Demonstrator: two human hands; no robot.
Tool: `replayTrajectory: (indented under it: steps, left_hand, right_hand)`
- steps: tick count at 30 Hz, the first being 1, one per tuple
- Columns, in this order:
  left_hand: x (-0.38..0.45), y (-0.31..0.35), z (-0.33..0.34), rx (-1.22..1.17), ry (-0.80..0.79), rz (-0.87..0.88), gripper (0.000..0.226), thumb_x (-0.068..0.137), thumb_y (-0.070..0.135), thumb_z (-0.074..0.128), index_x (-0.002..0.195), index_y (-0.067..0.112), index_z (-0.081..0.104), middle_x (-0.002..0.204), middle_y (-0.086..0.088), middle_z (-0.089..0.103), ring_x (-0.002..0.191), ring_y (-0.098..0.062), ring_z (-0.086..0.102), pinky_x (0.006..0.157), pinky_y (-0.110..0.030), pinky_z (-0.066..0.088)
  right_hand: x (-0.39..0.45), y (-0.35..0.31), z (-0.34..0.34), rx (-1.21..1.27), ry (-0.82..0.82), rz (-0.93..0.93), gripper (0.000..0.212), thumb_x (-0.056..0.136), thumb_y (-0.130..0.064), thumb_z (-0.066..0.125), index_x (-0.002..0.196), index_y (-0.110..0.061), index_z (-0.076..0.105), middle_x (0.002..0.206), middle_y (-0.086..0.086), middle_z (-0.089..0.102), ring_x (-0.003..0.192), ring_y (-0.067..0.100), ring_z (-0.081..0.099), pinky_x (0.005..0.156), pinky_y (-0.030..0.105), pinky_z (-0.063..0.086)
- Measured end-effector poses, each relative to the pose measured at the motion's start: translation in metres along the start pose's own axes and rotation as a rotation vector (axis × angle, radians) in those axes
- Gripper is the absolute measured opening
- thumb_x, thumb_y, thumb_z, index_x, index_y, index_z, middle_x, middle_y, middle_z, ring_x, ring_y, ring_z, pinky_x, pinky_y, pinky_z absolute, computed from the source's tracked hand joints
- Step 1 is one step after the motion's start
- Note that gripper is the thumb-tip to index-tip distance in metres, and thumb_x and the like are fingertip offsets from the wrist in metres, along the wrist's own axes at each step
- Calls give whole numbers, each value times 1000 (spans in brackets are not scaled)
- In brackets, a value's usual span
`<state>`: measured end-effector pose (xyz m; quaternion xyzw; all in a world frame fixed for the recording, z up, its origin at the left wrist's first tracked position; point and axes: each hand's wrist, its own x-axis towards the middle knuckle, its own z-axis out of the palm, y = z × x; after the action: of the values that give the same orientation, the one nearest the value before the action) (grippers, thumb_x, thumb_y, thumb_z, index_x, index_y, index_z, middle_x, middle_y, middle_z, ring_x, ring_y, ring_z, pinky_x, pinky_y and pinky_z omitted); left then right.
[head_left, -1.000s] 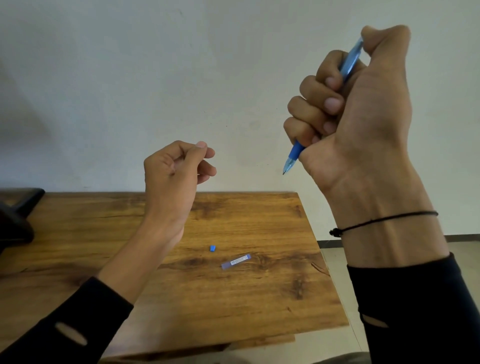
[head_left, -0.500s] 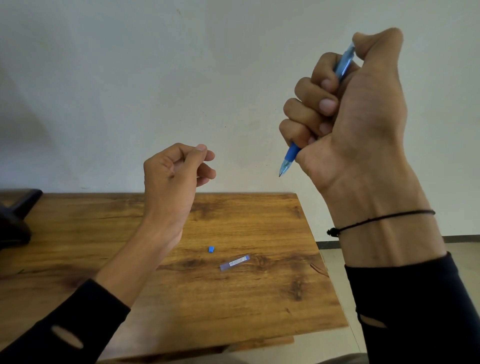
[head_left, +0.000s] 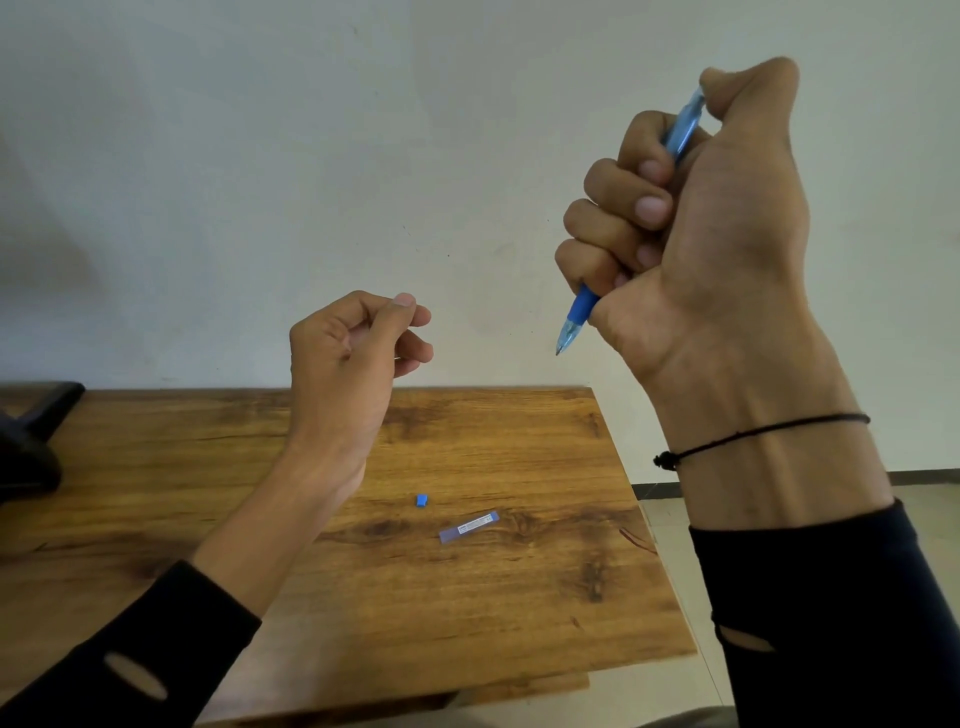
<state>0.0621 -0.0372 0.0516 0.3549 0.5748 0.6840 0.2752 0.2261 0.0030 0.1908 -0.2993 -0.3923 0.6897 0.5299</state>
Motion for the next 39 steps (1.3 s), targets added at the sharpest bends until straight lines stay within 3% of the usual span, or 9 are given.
replayTrajectory:
  steps: [21, 39]
  left_hand:
    - [0, -1, 0, 0, -1, 3, 27, 106, 22, 65, 81, 19, 77, 77, 9, 78, 71, -9, 75, 80, -29, 67]
    - [1, 0, -2, -2, 4, 0, 29, 106, 22, 65, 79, 21, 77, 77, 8, 78, 73, -10, 75, 83, -34, 67]
  right_hand:
    - [-1, -1, 0, 19, 0, -11, 54, 107, -44, 33, 59, -19, 28, 52, -5, 19, 47, 15, 10, 43, 26, 16]
    - [1, 3, 1, 31, 16, 15, 55, 107, -47, 35, 59, -19, 29, 55, -5, 20, 47, 14, 11, 42, 26, 16]
